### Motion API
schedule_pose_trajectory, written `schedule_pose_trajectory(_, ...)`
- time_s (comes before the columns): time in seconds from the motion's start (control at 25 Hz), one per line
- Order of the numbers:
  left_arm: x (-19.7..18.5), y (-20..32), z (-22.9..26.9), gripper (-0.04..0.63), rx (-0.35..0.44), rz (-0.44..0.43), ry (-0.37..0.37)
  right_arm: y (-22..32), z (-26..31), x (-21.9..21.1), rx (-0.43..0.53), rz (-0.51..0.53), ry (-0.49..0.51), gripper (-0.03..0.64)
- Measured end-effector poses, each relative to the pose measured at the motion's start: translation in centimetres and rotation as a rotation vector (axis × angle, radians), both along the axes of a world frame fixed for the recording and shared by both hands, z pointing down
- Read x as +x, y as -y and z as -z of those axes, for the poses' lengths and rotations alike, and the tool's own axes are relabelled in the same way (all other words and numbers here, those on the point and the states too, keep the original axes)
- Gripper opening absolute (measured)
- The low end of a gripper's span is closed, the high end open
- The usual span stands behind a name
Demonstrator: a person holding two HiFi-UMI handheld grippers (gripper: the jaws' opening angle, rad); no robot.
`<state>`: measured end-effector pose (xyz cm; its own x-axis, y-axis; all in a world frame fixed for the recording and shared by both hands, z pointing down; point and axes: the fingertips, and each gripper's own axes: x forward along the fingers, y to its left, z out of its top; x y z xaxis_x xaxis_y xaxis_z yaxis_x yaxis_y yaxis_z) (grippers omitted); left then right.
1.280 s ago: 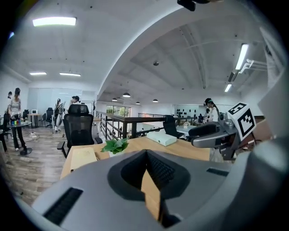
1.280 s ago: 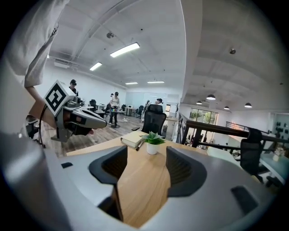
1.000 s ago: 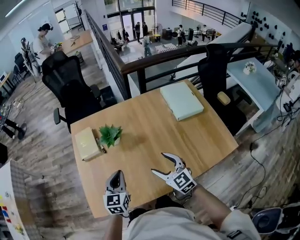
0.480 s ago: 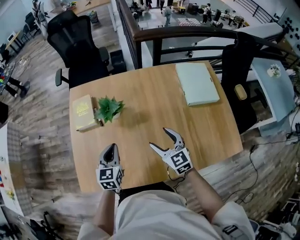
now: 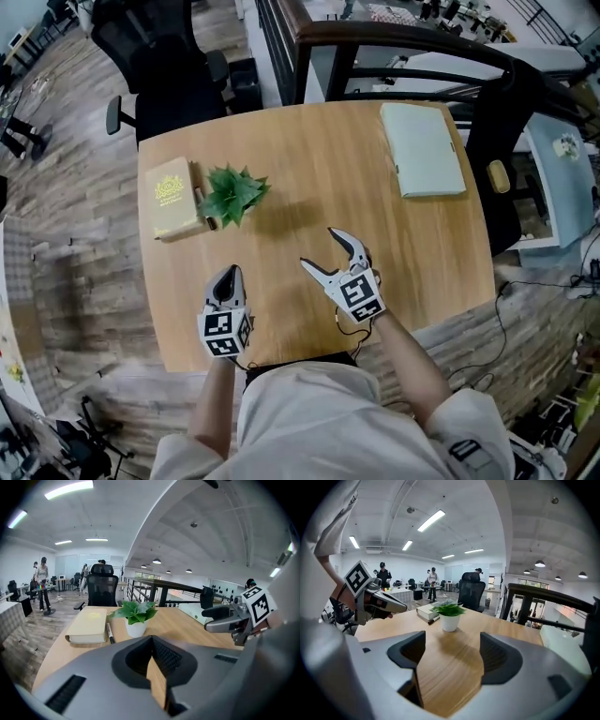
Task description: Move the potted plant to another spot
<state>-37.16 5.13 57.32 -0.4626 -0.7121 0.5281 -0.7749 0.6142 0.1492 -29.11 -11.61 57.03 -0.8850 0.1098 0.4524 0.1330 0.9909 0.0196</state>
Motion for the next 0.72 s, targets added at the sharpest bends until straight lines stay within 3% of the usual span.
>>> schedule_pose_trajectory(0.52, -4.7, -2.0, -4.6, 0.012, -0.003, 0.047, -0.085, -3.5, -5.5, -9.8, -0.028, 0.04, -0.051, 0.37)
schedule_pose_trajectory(0.72, -6.6, -3.0, -5.5, 0.011, -0.013, 0.087, -0.062, -4.2, -6.8, -13.1, -0.015, 0.058, -0.051, 0.373)
